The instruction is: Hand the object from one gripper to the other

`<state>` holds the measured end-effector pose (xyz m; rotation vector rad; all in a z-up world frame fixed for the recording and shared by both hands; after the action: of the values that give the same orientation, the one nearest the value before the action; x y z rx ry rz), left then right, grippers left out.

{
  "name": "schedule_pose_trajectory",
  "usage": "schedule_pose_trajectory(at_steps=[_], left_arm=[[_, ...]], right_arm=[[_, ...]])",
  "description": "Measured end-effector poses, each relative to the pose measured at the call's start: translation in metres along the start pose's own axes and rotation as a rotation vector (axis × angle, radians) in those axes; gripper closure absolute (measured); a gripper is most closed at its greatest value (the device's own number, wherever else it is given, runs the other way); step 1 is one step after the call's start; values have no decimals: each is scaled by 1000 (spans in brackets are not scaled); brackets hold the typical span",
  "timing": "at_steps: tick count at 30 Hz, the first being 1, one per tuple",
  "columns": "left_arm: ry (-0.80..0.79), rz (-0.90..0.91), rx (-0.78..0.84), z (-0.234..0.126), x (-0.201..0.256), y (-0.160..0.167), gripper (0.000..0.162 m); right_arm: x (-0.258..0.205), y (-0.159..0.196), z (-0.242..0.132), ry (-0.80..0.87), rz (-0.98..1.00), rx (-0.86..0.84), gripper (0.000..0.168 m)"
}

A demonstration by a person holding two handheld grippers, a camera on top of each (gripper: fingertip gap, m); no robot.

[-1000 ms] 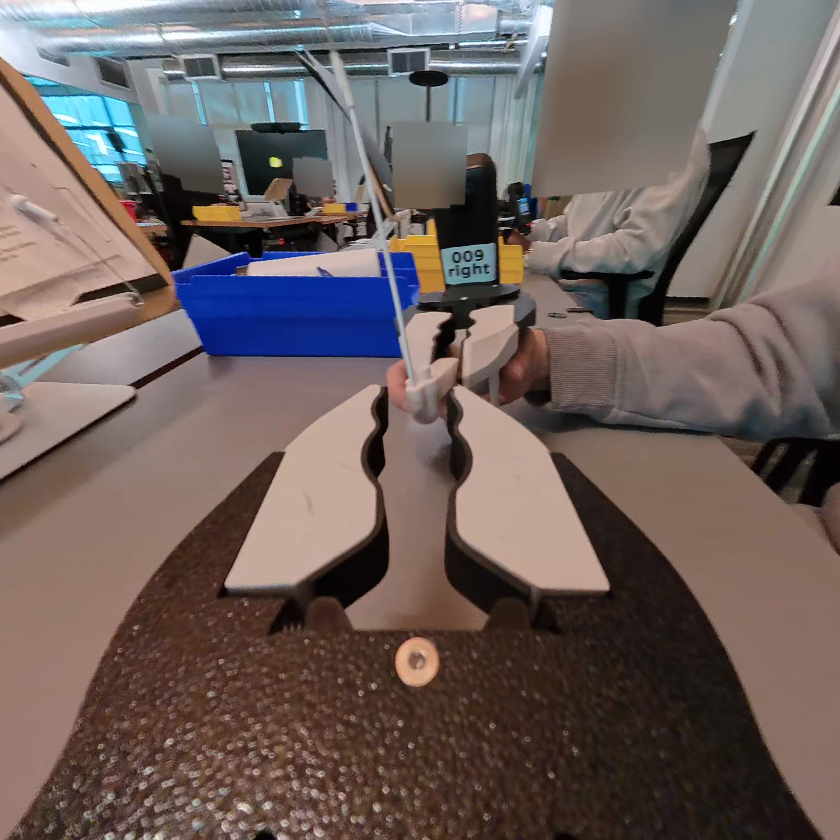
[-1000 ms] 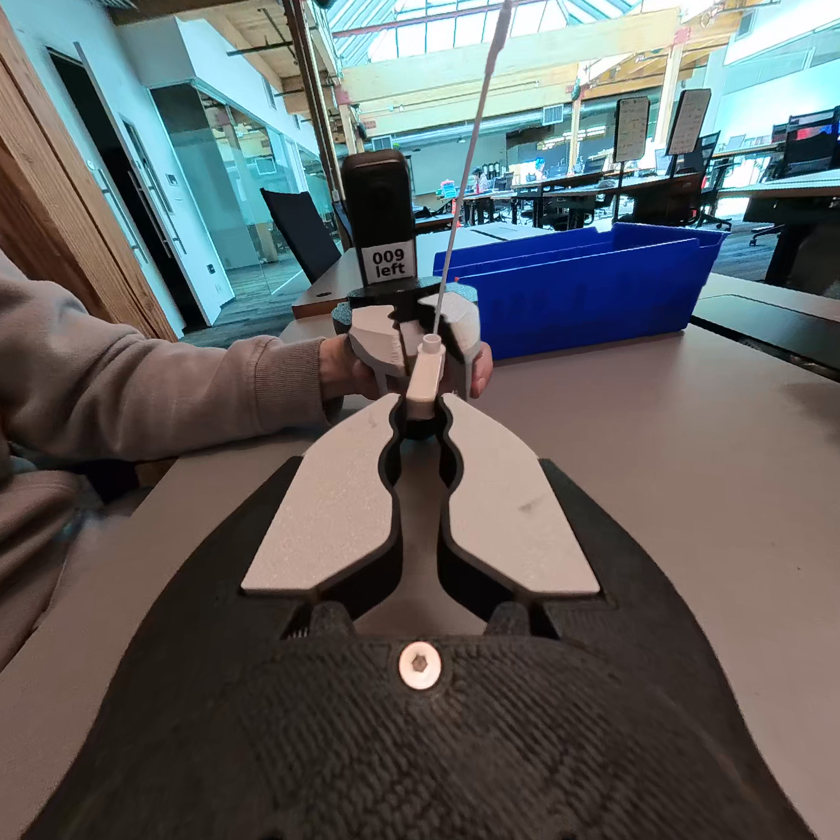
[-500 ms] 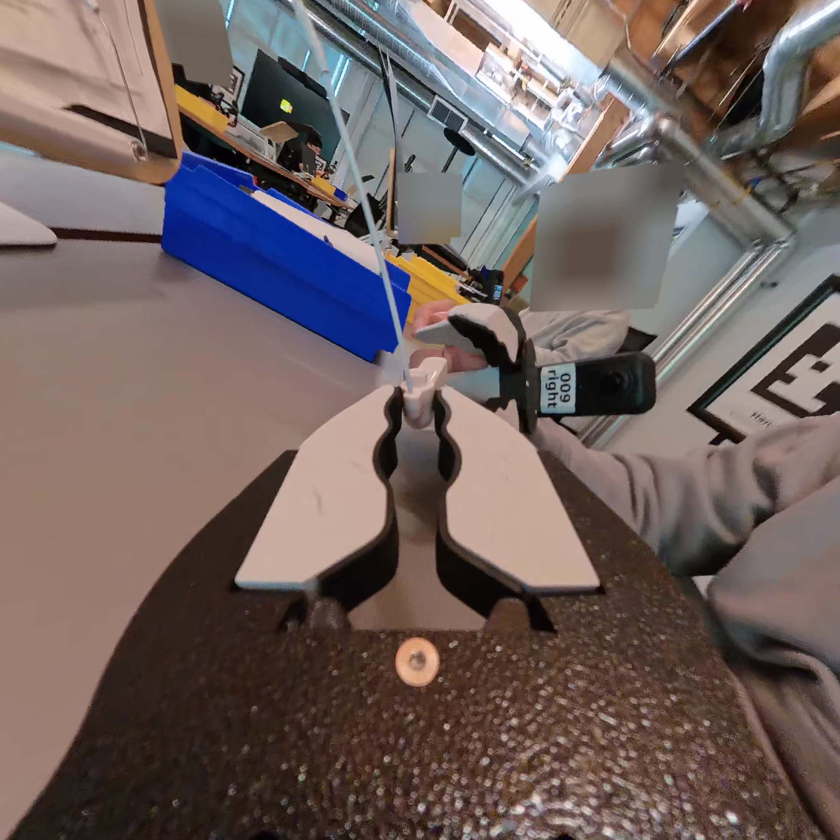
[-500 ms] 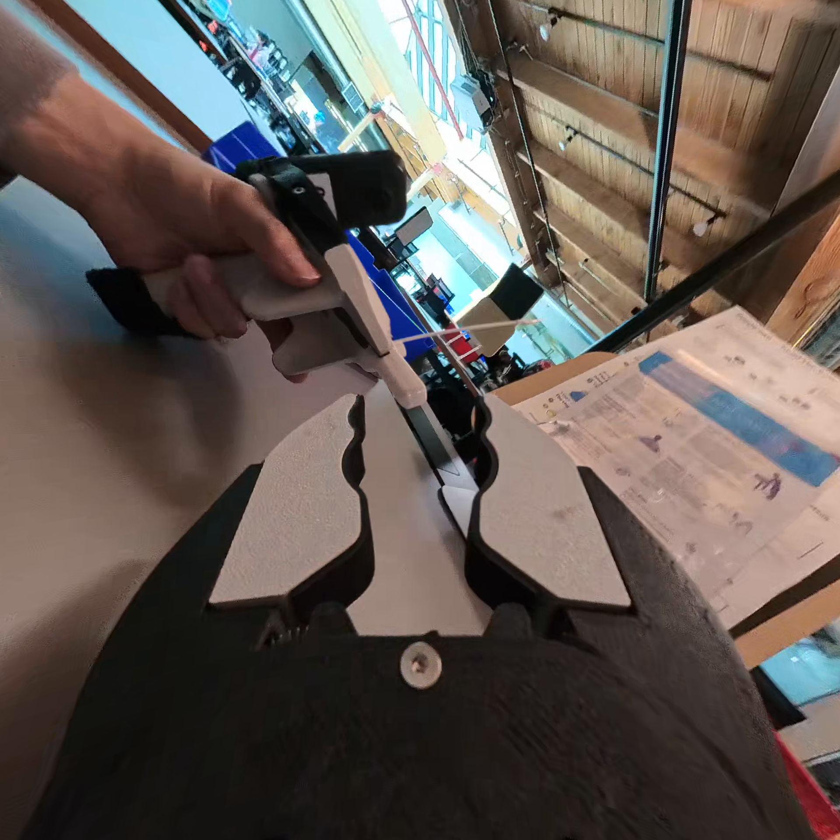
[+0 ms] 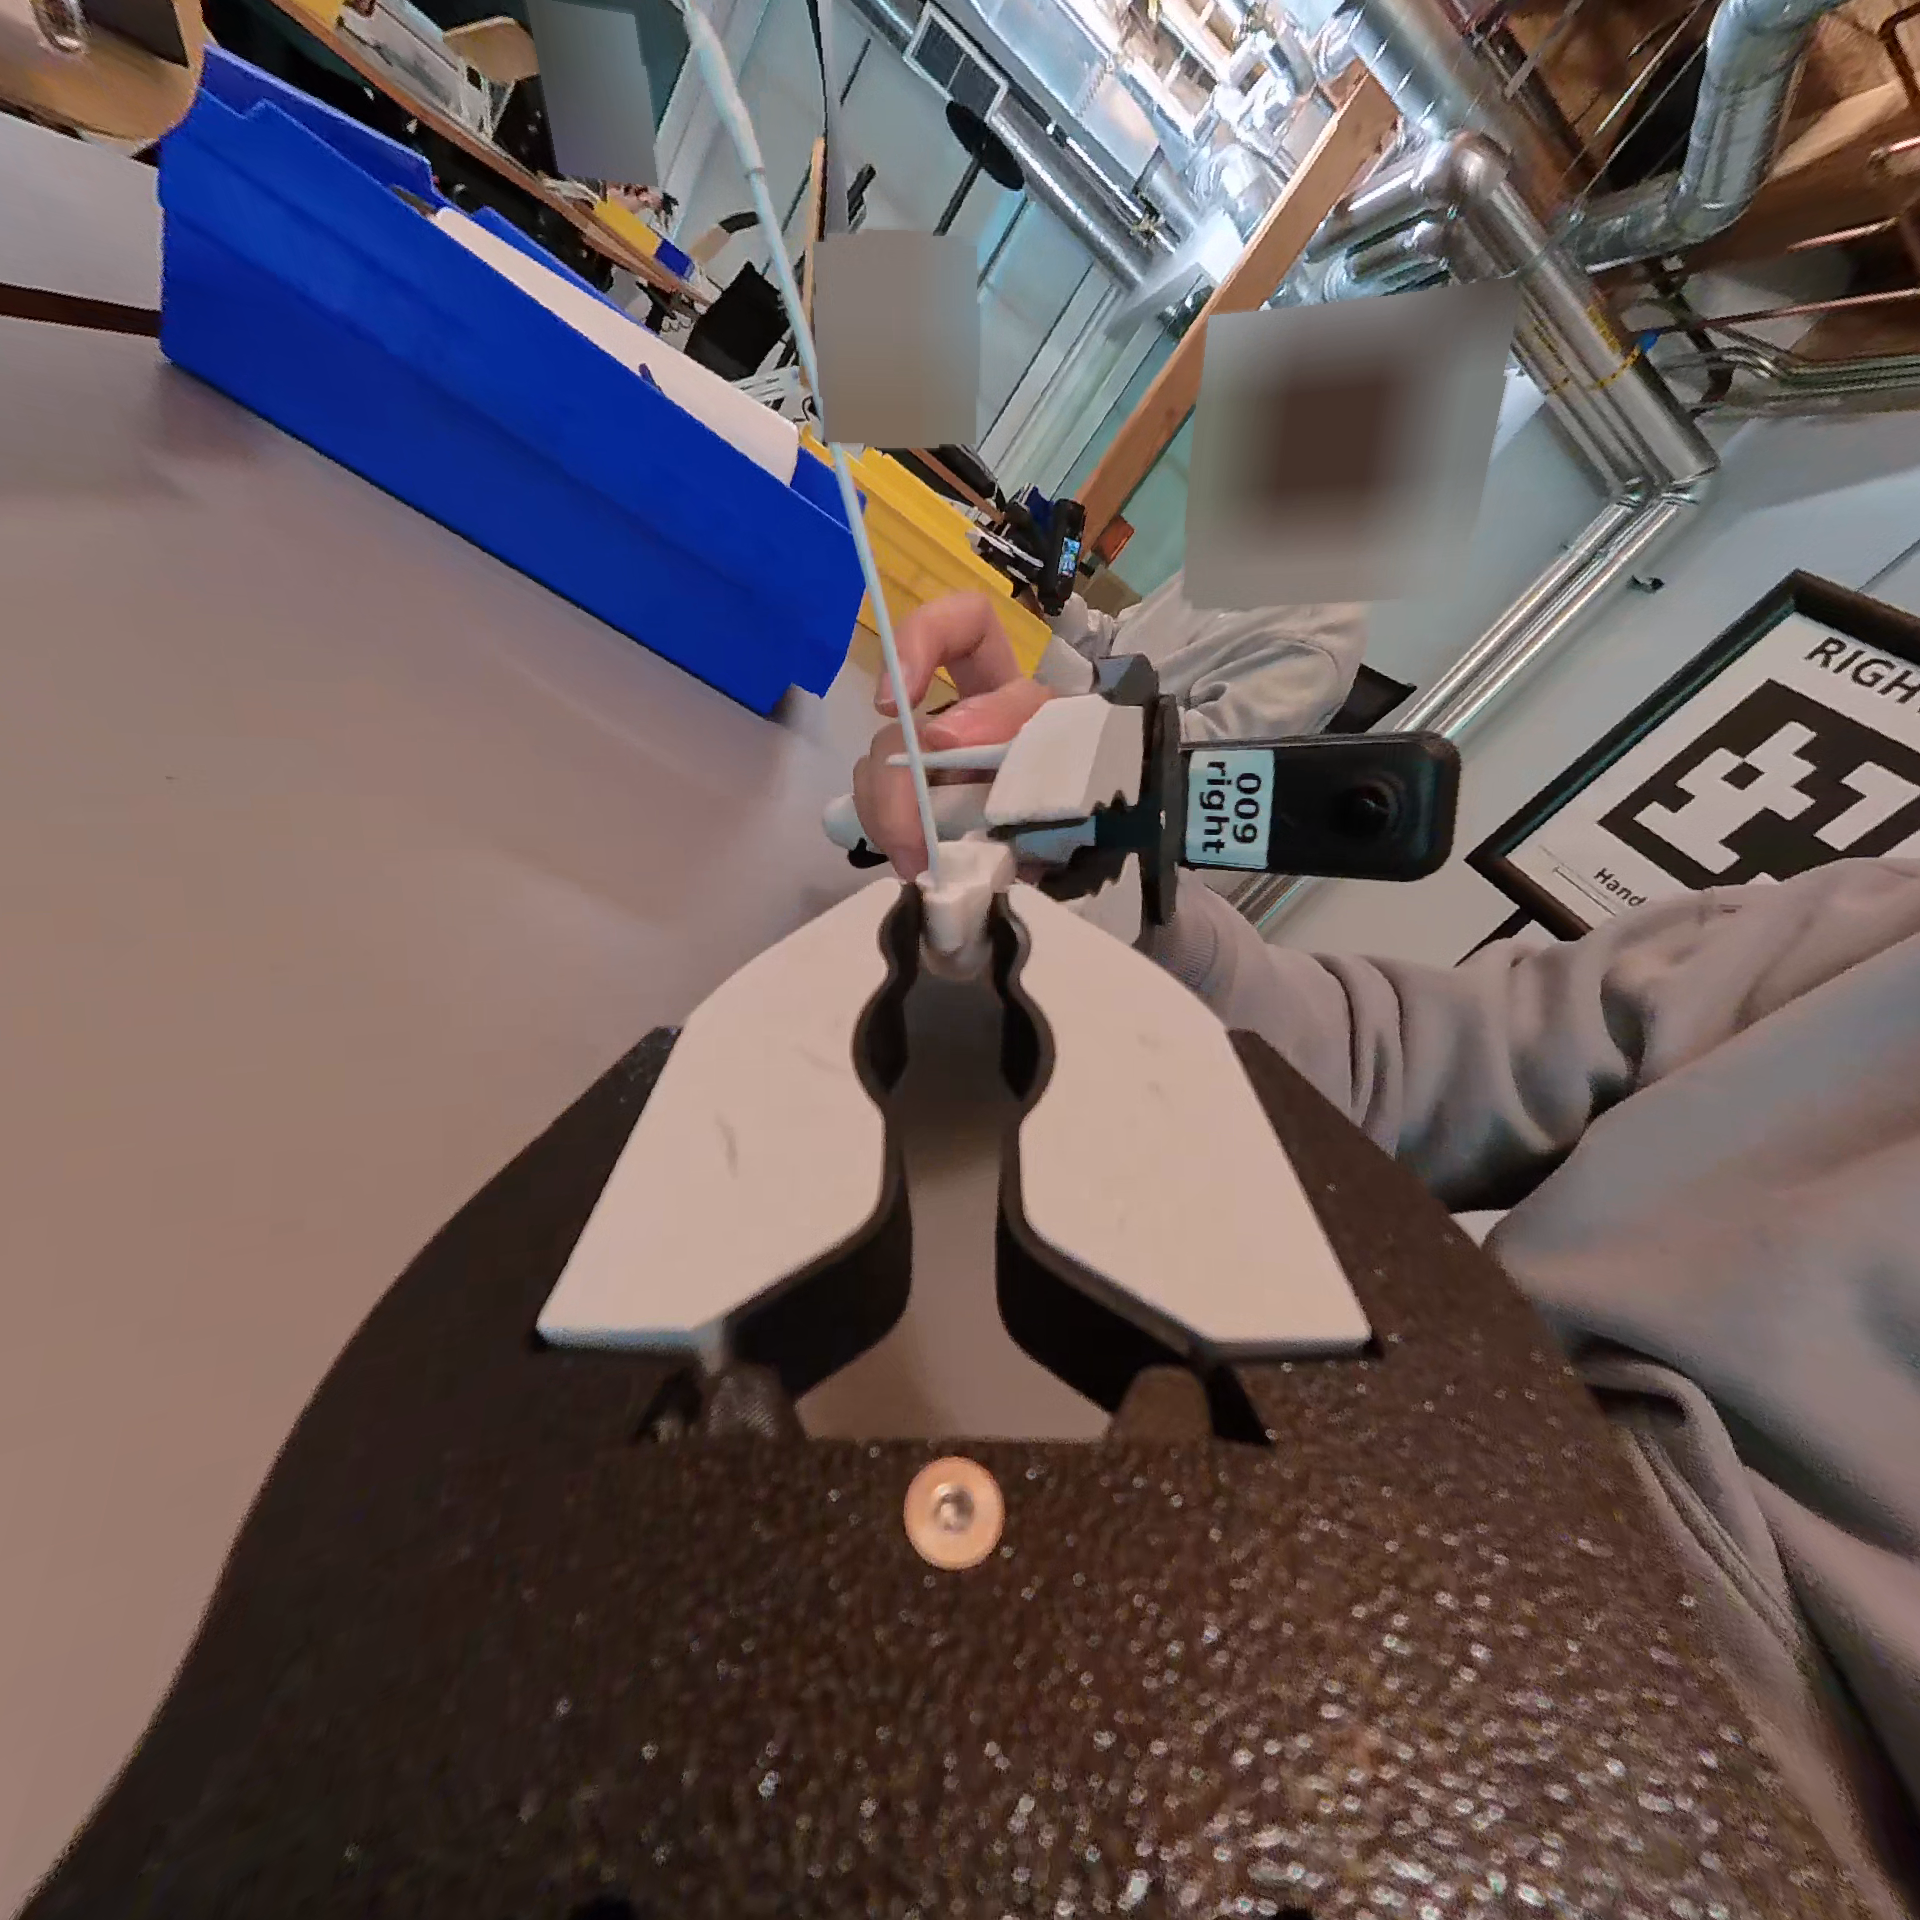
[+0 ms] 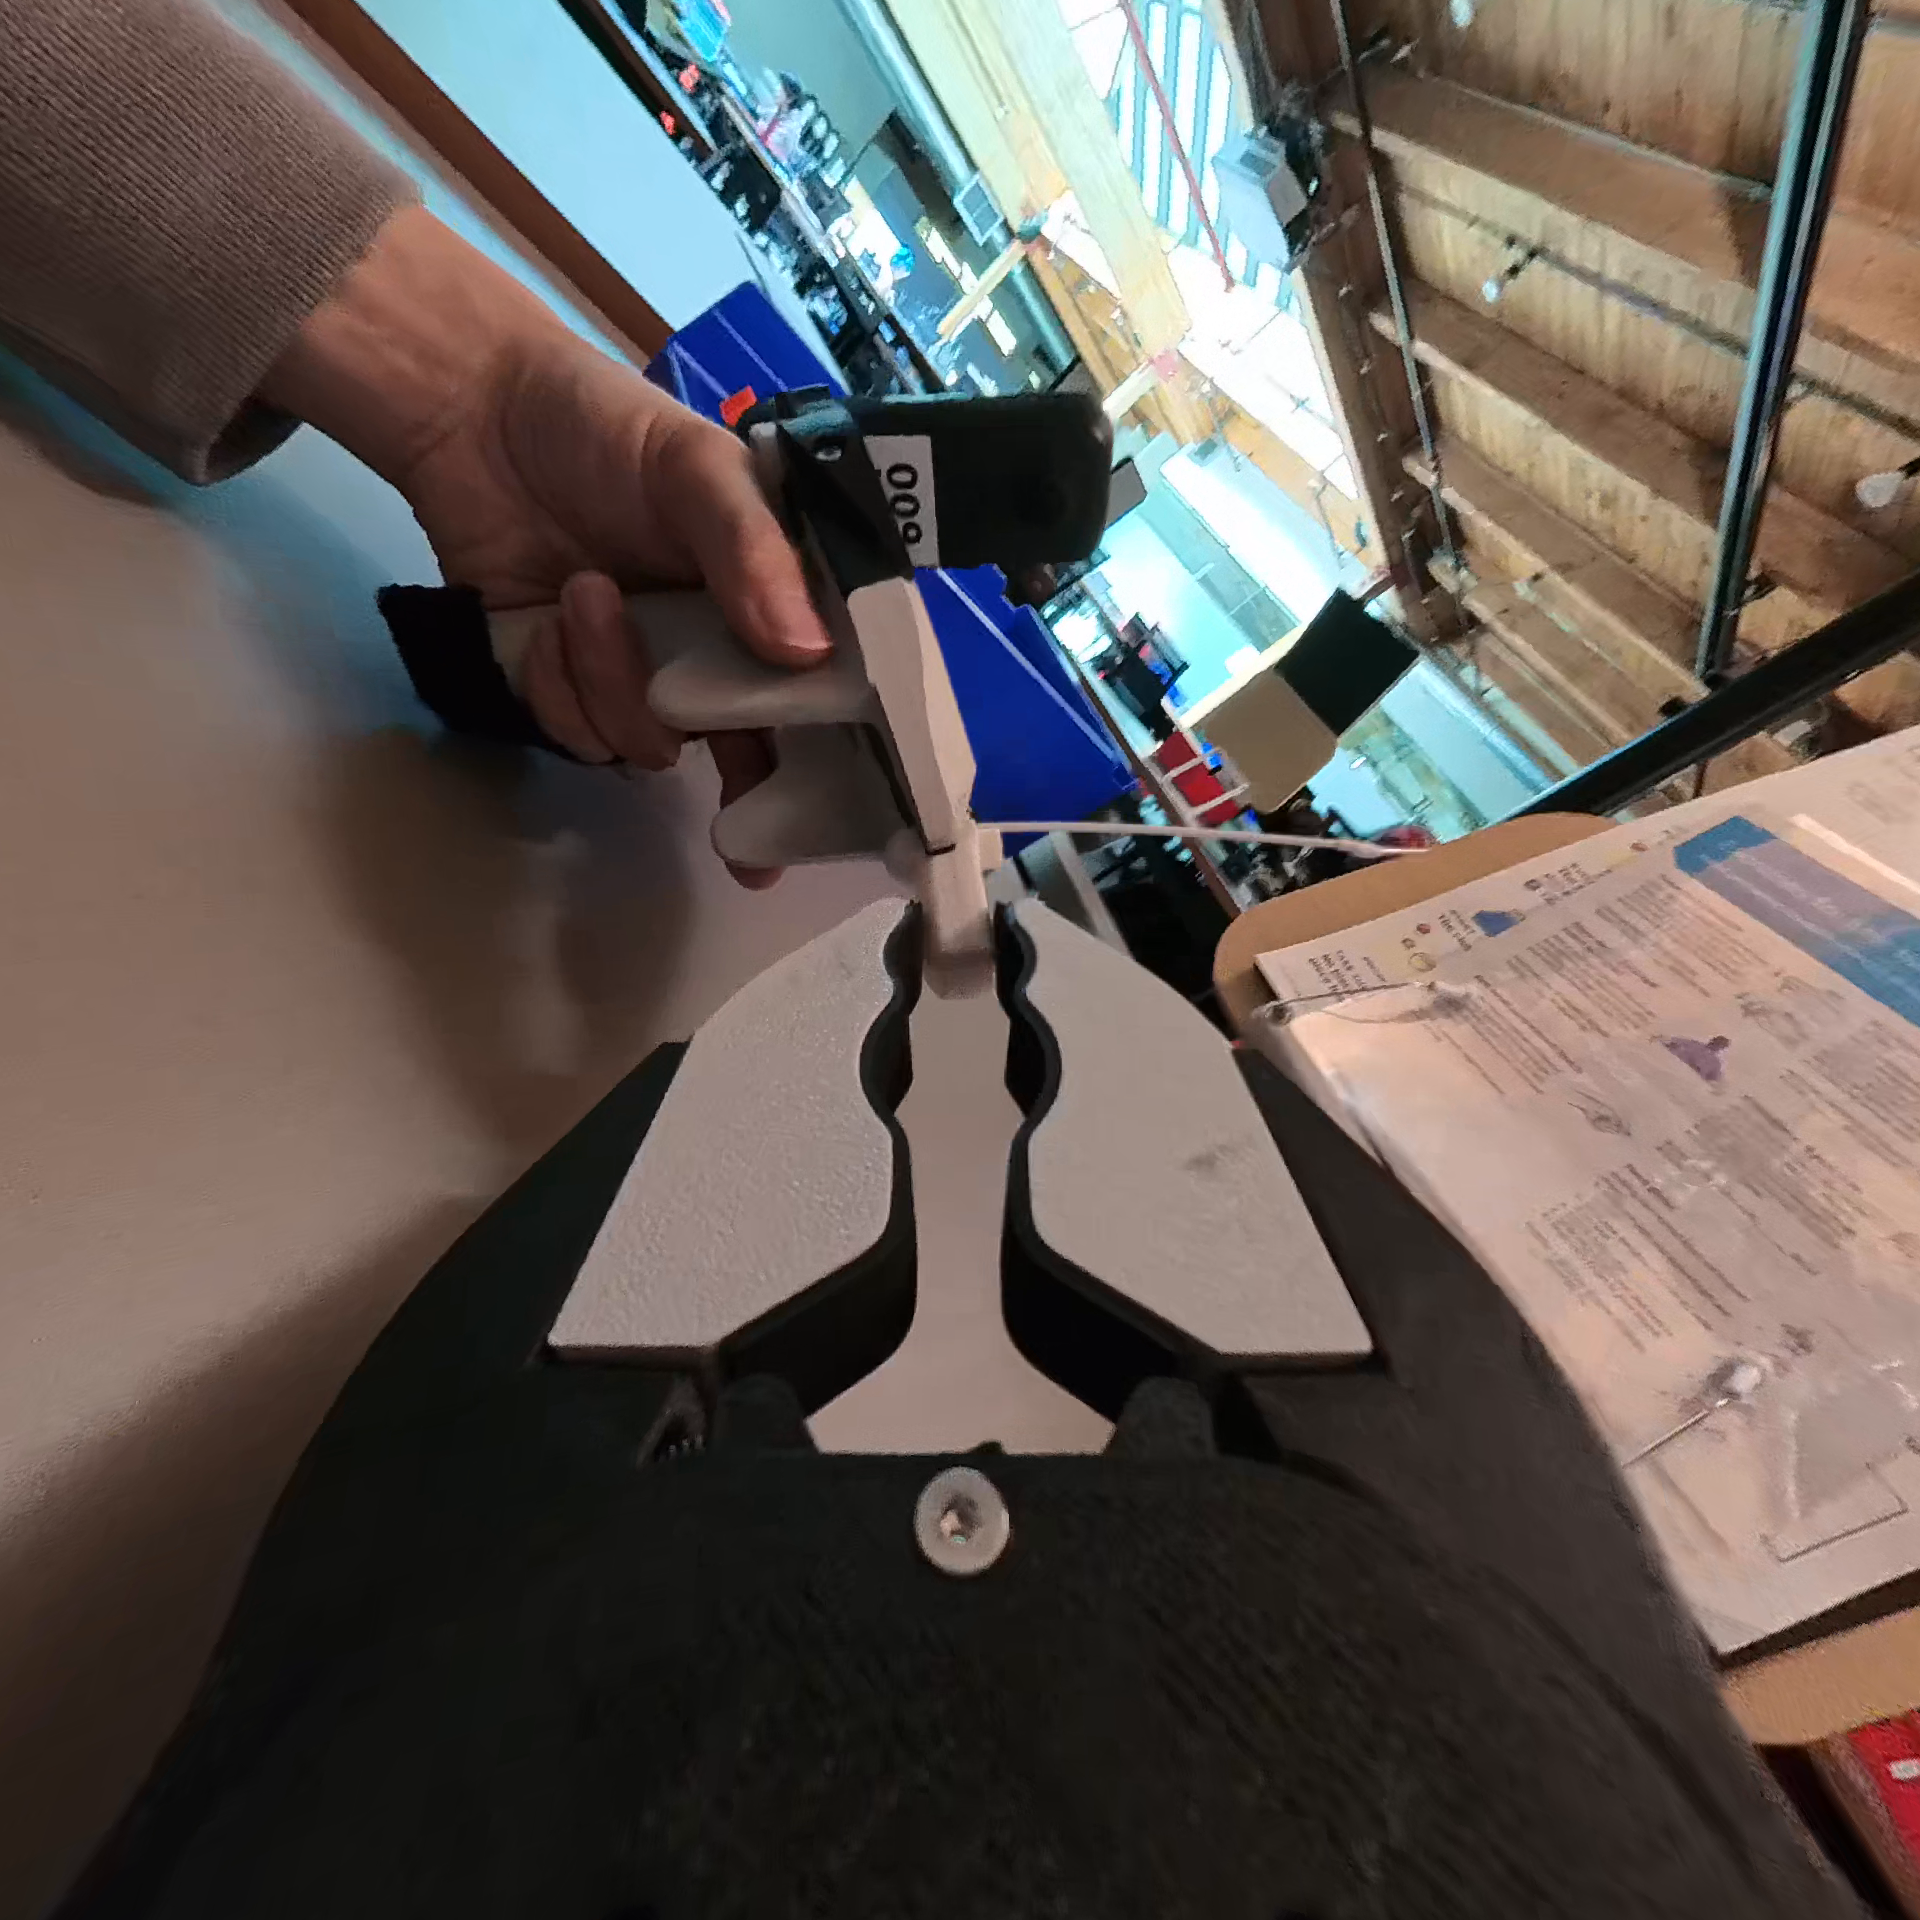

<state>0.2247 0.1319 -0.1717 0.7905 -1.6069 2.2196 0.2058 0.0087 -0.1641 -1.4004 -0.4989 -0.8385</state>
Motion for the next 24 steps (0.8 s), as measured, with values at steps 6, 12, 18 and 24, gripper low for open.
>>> schedule_pose_trajectory(at_steps=[6, 12, 18, 24], left_arm=[[-44, 196, 49, 2, 3, -6, 144], [-366, 1139, -17, 1, 13, -15, 122], [-468, 1863, -469, 21, 8, 15, 119], [-486, 1934, -588, 24, -4, 22, 124]], right_arm=[[9, 5, 0, 50, 292, -38, 157], [26, 20, -13, 140, 330, -163, 157], [9, 22, -3, 41, 58, -364, 157], [3, 15, 5, 11, 22, -350, 157]])
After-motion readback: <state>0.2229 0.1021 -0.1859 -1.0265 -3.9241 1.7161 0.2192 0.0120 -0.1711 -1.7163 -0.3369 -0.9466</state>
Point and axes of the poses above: each gripper's, where its closed fingertips meet, z out along the fingers, y out of its underside, x = y × z across the jaws, the point moved 6 cm from there along -z, back along the fingers, and after that the axes turned 14 degrees about x, right-handed, at the moved point
